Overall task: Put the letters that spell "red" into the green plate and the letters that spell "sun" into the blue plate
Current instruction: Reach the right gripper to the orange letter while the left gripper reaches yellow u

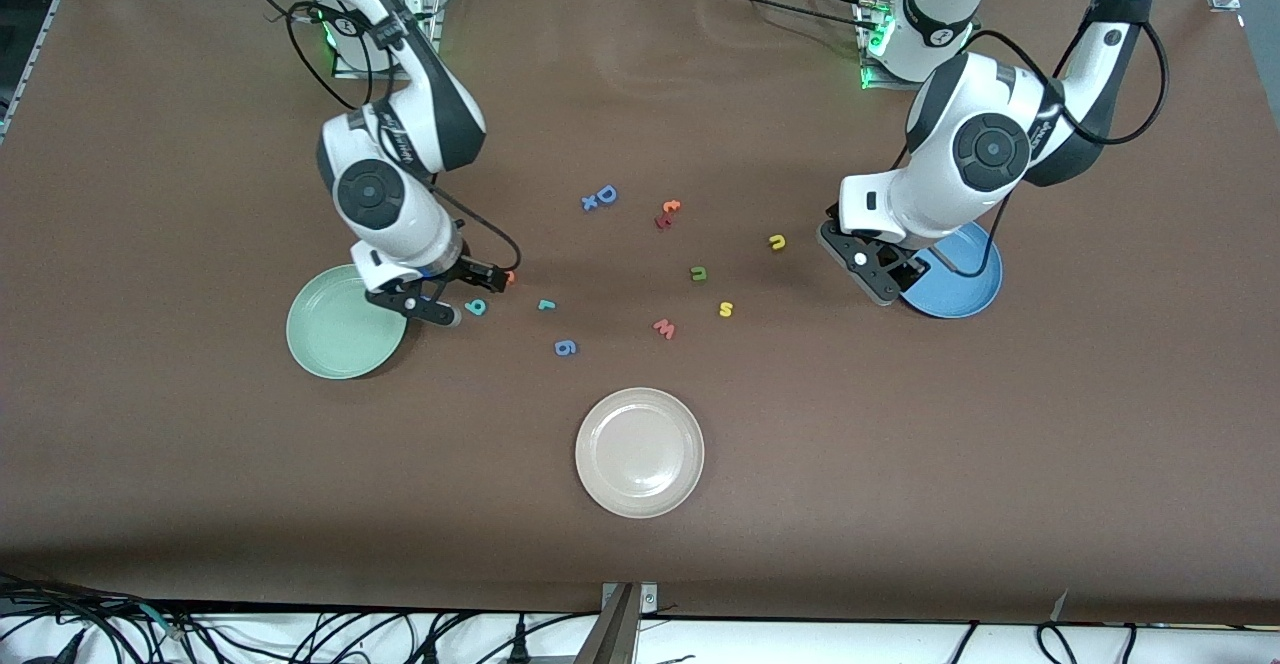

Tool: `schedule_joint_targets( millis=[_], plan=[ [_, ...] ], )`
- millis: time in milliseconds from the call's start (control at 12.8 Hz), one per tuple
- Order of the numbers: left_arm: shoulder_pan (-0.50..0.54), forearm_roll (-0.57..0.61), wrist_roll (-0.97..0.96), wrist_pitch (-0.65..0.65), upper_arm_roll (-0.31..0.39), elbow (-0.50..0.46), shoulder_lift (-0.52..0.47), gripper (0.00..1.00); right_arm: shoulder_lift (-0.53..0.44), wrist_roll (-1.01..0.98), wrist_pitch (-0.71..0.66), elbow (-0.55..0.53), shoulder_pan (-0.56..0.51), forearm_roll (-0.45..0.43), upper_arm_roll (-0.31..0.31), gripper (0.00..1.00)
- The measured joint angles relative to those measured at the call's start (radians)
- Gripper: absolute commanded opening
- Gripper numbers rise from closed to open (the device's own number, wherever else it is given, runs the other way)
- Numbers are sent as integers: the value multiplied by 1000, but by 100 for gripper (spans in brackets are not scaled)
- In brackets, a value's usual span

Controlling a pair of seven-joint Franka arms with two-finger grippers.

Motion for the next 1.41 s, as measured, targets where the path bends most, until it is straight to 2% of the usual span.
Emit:
schedule_joint_targets(
  millis=[157, 313, 470, 626, 783, 939, 1017, 1409],
  plan=[
    [-12, 0, 62, 45, -1, -9, 26, 99, 32, 113, 81, -35, 43, 0, 0, 94],
    [-47, 0, 67, 153, -1, -57, 51, 99, 48, 157, 102, -46, 64, 0, -1, 86],
    [-75, 0, 67, 286, -1, -135, 76, 99, 54, 180, 122, -54, 64, 0, -7, 66],
    [-99, 0, 67, 344, -1, -174, 92, 99, 59, 187, 150, -74, 64, 0, -9, 65],
    [-133, 0, 61, 374, -1, -183, 111, 97, 68, 190, 158, -85, 64, -2, -9, 58],
    [-157, 0, 58, 390, -1, -188, 133, 98, 82, 191, 160, -85, 64, -12, -9, 58],
    [-162, 0, 58, 391, -1, -194, 140, 98, 86, 191, 161, -85, 64, -15, -9, 54],
    [-174, 35, 59, 419, 0, -254, 145, 95, 103, 191, 175, -86, 65, -16, -9, 54]
  ],
)
